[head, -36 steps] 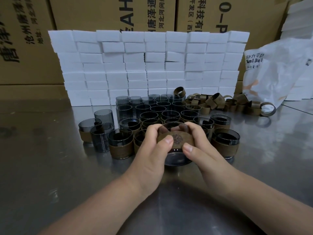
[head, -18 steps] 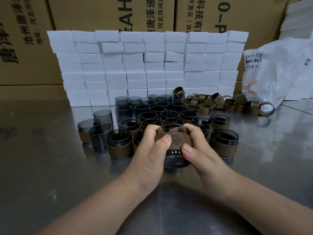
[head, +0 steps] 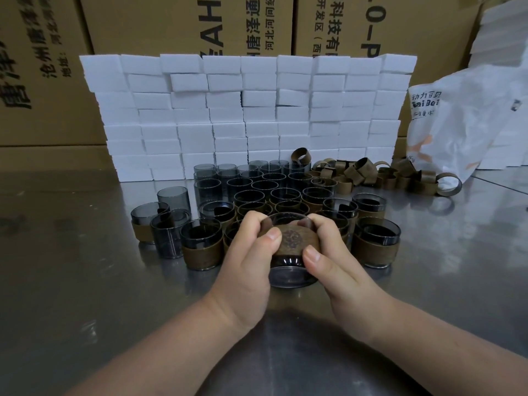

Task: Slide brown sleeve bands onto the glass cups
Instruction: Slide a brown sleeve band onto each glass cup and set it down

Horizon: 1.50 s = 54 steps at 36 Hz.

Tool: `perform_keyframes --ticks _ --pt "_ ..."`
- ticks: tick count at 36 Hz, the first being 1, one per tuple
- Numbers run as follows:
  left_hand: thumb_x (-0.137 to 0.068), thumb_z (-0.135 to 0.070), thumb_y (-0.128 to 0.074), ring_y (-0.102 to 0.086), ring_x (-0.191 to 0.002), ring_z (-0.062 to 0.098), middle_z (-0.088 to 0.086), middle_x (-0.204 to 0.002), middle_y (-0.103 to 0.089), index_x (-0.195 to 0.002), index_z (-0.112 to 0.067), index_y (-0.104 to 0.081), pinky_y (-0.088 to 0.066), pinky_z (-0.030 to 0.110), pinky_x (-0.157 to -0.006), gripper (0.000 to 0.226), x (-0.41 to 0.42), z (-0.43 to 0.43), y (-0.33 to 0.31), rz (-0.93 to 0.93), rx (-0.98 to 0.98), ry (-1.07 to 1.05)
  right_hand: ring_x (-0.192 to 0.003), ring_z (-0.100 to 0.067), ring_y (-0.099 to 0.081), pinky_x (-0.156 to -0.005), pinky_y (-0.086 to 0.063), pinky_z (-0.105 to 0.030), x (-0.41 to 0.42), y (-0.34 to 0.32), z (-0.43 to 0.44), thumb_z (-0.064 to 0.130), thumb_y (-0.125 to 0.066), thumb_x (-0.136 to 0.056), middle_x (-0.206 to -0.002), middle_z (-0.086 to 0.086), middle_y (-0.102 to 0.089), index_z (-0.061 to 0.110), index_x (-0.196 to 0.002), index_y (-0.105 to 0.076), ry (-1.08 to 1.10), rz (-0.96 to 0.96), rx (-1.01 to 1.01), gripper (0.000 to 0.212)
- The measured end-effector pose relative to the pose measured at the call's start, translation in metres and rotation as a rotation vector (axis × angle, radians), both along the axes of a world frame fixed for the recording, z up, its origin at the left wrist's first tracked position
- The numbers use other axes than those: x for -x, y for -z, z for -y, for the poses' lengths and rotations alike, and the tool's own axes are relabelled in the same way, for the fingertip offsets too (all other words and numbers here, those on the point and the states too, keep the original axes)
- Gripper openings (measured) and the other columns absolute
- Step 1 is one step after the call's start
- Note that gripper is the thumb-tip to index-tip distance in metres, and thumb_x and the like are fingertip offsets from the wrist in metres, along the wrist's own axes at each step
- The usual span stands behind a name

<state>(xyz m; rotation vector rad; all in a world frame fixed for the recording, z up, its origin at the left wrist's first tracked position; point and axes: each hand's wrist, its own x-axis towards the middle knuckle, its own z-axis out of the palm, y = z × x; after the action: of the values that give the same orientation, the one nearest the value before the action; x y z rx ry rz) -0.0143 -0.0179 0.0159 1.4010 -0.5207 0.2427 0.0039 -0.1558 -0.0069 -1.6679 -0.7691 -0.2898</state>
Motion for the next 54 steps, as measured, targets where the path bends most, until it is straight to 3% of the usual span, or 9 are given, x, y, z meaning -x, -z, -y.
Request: perform_keyframes --ticks 8,13,17,29,35,39,42,45,54 --pt "-0.065 -0.045 -0.048 -0.050 -0.065 0.014 -0.004 -0.065 -0.051 -0.074 -0.013 -0.043 -0.044 0.025 -0.058 0.034 0.000 0.001 0.001 0.027 0.034 0.009 -0.104 -0.024 -0.057 -0.087 -0.050 -0.043 0.000 -0.004 -0.001 0.055 -0.048 -0.074 -0.112 -0.002 -0.055 0.028 -0.110 -0.044 -0.002 -0.021 0.015 0.045" --pt "-0.065 -0.045 -0.048 -0.047 -0.066 0.019 0.003 -0.067 -0.048 -0.074 -0.010 -0.041 -0.044 0.026 -0.057 0.037 0.000 0.002 0.000 0.035 0.035 0.000 -0.102 -0.012 -0.058 -0.083 -0.051 -0.031 0.001 -0.001 -0.001 0.061 -0.051 -0.075 -0.107 0.021 -0.057 0.047 -0.106 -0.046 -0.004 -0.004 -0.007 0.035" --pt "-0.067 -0.044 -0.047 -0.047 -0.063 0.019 0.003 -0.064 -0.048 -0.072 -0.010 -0.042 -0.043 0.026 -0.056 0.035 0.000 0.001 0.000 0.046 0.030 0.000 -0.105 -0.016 -0.056 -0.088 -0.050 -0.038 0.002 0.000 -0.001 0.067 -0.050 -0.075 -0.107 0.023 -0.056 0.055 -0.102 -0.046 -0.004 0.001 -0.017 0.030" --pt "-0.068 -0.044 -0.048 -0.048 -0.060 0.015 -0.001 -0.062 -0.049 -0.066 -0.018 -0.045 -0.043 0.023 -0.054 0.026 -0.001 0.001 0.002 0.050 0.032 0.018 -0.103 -0.027 -0.057 -0.088 -0.049 -0.049 0.000 -0.002 -0.001 0.056 -0.048 -0.074 -0.107 0.003 -0.056 0.044 -0.102 -0.045 0.004 0.007 0.006 0.030" --pt "-0.068 -0.045 -0.046 -0.049 -0.063 0.014 -0.003 -0.064 -0.050 -0.074 -0.012 -0.043 -0.044 0.024 -0.055 0.034 -0.004 0.000 0.004 0.069 0.032 -0.003 -0.107 -0.011 -0.055 -0.088 -0.051 -0.029 0.000 -0.003 -0.001 0.072 -0.047 -0.076 -0.112 0.024 -0.051 0.056 -0.111 -0.040 0.004 0.004 0.054 0.039" --pt "-0.071 -0.046 -0.043 -0.053 -0.069 0.011 -0.004 -0.070 -0.056 -0.078 -0.014 -0.047 -0.046 0.023 -0.060 0.033 -0.004 -0.001 0.006 0.102 0.073 0.011 -0.111 -0.014 -0.053 -0.093 -0.048 -0.039 0.004 -0.009 -0.001 0.053 -0.048 -0.082 -0.118 0.013 -0.052 0.039 -0.122 -0.041 0.024 0.057 0.081 0.042" --pt "-0.071 -0.048 -0.040 -0.054 -0.085 0.016 0.001 -0.087 -0.058 -0.087 -0.018 -0.050 -0.045 0.033 -0.076 0.035 -0.005 -0.003 0.006 0.166 -0.053 -0.093 -0.110 -0.005 -0.054 -0.090 -0.045 -0.021 0.009 -0.013 0.000 0.043 -0.048 -0.081 -0.116 0.020 -0.055 0.028 -0.123 -0.044 0.025 0.075 0.053 0.045" --pt "-0.071 -0.051 -0.032 -0.045 -0.101 -0.003 -0.007 -0.107 -0.048 -0.094 -0.034 -0.047 -0.033 0.012 -0.088 0.032 -0.009 -0.007 0.006 0.249 -0.278 -0.297 -0.103 0.008 -0.053 -0.085 -0.040 -0.009 0.012 -0.018 0.000 0.041 -0.050 -0.078 -0.112 0.021 -0.056 0.030 -0.120 -0.042 0.018 0.045 0.031 0.043" --pt "-0.077 -0.041 -0.043 -0.037 -0.116 -0.013 -0.020 -0.121 -0.042 -0.104 -0.046 -0.040 -0.027 0.003 -0.094 0.028 -0.010 -0.007 0.010 0.273 -0.443 -0.296 -0.119 -0.005 -0.048 -0.102 -0.042 -0.034 0.015 -0.023 0.000 0.023 -0.060 -0.078 -0.125 0.005 -0.049 0.036 -0.118 -0.041 0.155 0.094 0.104 0.046"
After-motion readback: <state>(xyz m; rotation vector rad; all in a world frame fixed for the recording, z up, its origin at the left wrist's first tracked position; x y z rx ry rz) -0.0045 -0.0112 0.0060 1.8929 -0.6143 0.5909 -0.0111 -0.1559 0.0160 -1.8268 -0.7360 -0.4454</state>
